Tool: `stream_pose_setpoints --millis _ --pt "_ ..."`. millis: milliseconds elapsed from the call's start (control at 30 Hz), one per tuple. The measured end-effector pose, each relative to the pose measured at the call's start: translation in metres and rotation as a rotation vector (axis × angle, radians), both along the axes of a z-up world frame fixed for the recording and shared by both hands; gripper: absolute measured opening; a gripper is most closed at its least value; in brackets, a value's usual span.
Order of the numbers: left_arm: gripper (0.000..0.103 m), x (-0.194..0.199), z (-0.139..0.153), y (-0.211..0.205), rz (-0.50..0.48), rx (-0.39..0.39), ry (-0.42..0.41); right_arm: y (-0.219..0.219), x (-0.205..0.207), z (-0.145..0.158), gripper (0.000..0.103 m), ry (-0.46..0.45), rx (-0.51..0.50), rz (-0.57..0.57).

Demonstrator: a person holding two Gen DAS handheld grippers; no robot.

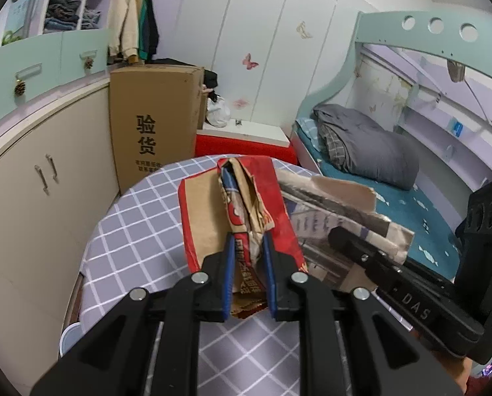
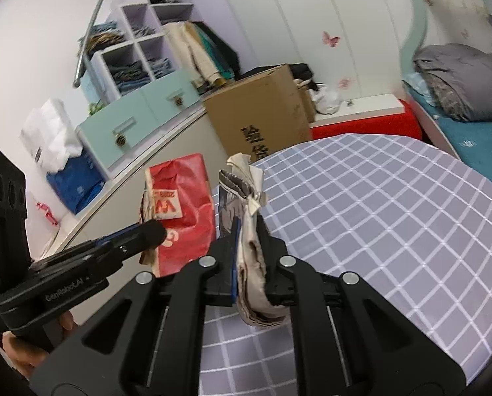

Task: Collect trash
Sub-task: 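Lift both held bags and carry them toward the wastebasket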

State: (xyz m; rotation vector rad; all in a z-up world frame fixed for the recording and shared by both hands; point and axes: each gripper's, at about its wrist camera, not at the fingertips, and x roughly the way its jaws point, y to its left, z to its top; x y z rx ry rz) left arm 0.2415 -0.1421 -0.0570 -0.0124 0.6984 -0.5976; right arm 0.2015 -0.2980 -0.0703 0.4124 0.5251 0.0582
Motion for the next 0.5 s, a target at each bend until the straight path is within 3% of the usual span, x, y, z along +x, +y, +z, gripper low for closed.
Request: stream_pose_setpoints --millis 500 --pt "0.015 0.032 -0.003 0.132 0.163 -0.063 0.008 0.118 0.057 0.003 0.008 0.015 -0.016 0.206"
